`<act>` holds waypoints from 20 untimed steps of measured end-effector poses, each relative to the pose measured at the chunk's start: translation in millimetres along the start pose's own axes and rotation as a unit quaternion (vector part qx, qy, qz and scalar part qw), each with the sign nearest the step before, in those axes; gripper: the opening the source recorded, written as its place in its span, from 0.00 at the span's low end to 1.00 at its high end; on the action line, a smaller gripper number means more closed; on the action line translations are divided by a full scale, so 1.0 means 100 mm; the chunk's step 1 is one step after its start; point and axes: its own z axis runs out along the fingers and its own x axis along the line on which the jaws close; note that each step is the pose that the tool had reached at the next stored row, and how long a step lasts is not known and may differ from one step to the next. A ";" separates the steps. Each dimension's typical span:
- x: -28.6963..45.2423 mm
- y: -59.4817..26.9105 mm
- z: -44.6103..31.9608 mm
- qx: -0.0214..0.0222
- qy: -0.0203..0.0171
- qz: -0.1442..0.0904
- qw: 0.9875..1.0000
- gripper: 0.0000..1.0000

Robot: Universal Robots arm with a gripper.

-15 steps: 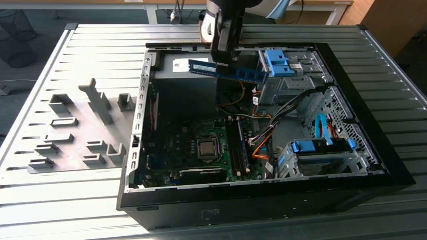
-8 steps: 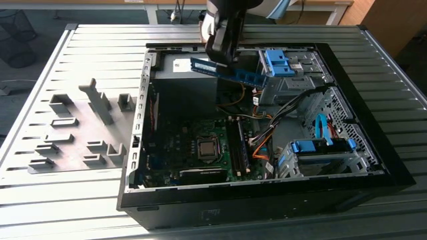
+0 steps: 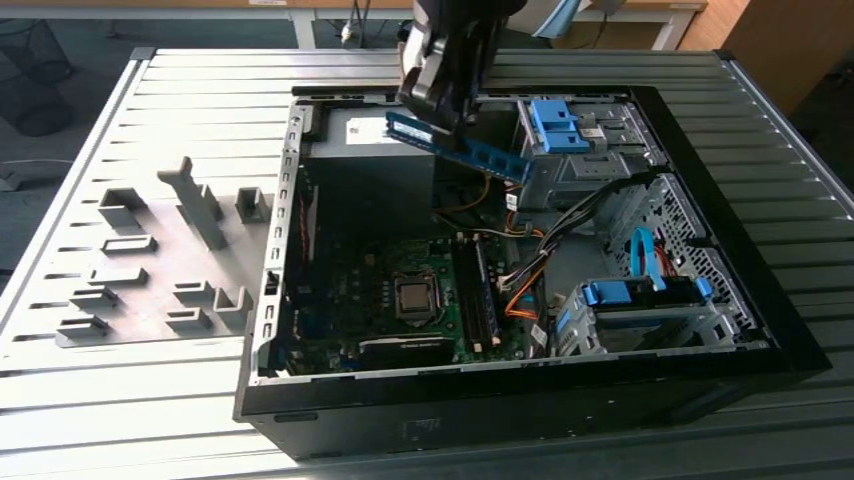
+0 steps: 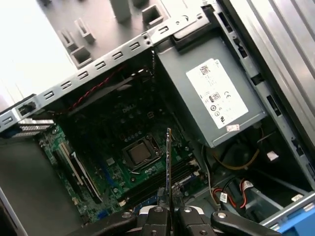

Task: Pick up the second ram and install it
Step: 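Insert the second ram into the second slot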

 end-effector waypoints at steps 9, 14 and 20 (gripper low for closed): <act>0.000 0.000 0.018 0.002 -0.002 0.091 0.996 0.14; 0.000 -0.001 0.029 0.003 -0.003 0.137 0.991 0.14; 0.001 -0.001 0.042 0.004 -0.004 0.190 0.982 0.14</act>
